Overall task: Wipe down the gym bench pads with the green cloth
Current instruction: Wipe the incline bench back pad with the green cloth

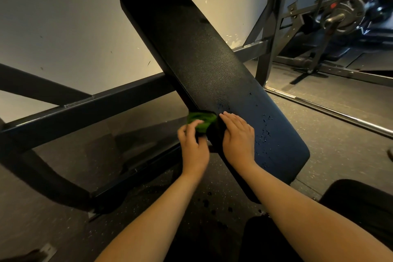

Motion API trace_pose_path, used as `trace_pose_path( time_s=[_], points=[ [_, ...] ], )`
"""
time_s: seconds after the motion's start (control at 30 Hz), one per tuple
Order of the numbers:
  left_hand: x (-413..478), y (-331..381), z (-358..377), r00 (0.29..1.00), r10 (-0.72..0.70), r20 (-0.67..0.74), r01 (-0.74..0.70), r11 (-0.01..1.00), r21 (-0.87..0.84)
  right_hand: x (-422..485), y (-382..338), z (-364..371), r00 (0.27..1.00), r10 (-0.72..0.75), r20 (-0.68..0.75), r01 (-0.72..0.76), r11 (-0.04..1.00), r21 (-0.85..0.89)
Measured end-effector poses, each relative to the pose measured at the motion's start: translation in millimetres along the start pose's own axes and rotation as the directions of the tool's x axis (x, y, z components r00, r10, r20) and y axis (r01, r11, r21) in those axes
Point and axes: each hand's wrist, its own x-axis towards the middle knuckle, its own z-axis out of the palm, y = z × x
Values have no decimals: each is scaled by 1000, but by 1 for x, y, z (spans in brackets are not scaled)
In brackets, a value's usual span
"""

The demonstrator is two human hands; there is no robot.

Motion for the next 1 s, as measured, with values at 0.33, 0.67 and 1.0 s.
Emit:
trace_pose_path(
  time_s=[0.33,0.67,1.0],
  points=[
    [-2,1,9,1000,13,18,-14,997,79,-1,-3,-2,997,71,-21,-68,990,127],
    [-25,-4,-1,944,193,267,-292,864,411,-1,-4,-9,997,82,-2,-79,966,247],
    [4,33,-15,941,276,194,-333,856,396,16,-33,-44,959,-122,257,-46,825,563]
  ],
)
